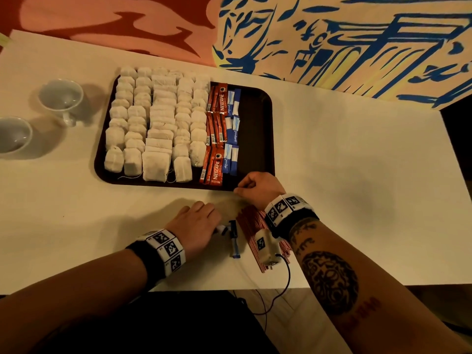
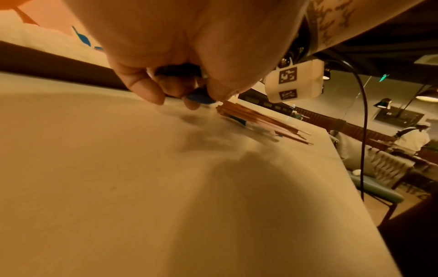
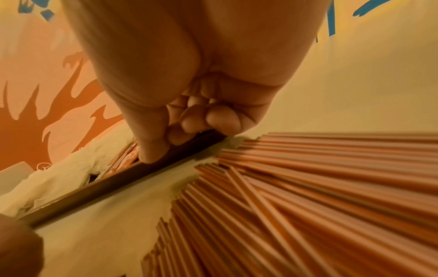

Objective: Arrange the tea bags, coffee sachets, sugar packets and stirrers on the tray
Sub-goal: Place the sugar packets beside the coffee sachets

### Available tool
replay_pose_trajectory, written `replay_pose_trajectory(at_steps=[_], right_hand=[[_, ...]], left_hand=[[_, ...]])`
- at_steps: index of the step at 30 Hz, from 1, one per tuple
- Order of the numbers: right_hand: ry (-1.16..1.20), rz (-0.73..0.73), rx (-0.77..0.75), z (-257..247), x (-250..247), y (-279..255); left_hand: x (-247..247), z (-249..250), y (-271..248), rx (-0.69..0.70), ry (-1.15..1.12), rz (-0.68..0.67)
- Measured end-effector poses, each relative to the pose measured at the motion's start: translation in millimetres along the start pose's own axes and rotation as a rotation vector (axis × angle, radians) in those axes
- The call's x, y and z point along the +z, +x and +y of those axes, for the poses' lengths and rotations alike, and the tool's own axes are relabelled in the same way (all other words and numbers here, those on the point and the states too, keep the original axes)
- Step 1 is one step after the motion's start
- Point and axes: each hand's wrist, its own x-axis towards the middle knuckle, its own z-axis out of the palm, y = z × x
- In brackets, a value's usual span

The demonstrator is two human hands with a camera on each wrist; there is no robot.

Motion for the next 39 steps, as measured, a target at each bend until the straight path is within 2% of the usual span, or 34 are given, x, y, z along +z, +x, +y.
replay_pose_trajectory(at_steps=[4,11,15,18,20,25,27,30,33,36,39], right_hand=[[0.014,-0.020,0.003,0.8,-1.3,1.7],[-0.004,-0.002,-0.012,1.4,-5.3,5.4],[0.021,0.007,-0.008,2.5,-5.3,5.9],[0.076,0.016,-0.019,2.4,-7.4,4.0],[0.144,0.029,-0.020,1.1,-10.9,1.4],[0.306,0.041,-0.099,-14.2,-9.8,-19.7],[0.416,-0.009,-0.172,-26.7,-4.7,-30.7],[0.548,-0.032,-0.311,-44.3,3.1,-37.3],[0.700,0.023,-0.318,-52.8,4.4,-33.6],[0.769,0.044,-0.261,-55.2,3.4,-27.9],[0.856,0.081,-0.183,-54.8,-0.2,-20.7]], left_hand=[[-3.2,14.6,5.7,0.066,-0.023,0.003],[9.2,11.9,18.6,0.276,0.049,-0.035],[7.1,12.8,20.9,0.250,0.091,-0.066],[3.4,7.2,20.1,0.163,0.079,-0.107],[-4.2,0.2,17.2,0.060,-0.100,-0.019],[-29.0,-18.7,14.2,-0.353,-0.907,0.309],[-38.1,-16.7,18.1,-0.409,-1.182,0.385],[-53.2,-8.2,26.3,-0.404,-1.494,0.344],[-64.5,-7.8,31.3,-0.394,-1.580,0.292],[-70.7,-13.0,30.6,-0.388,-1.536,0.289],[-77.4,-15.7,26.8,-0.310,-1.450,0.284]])
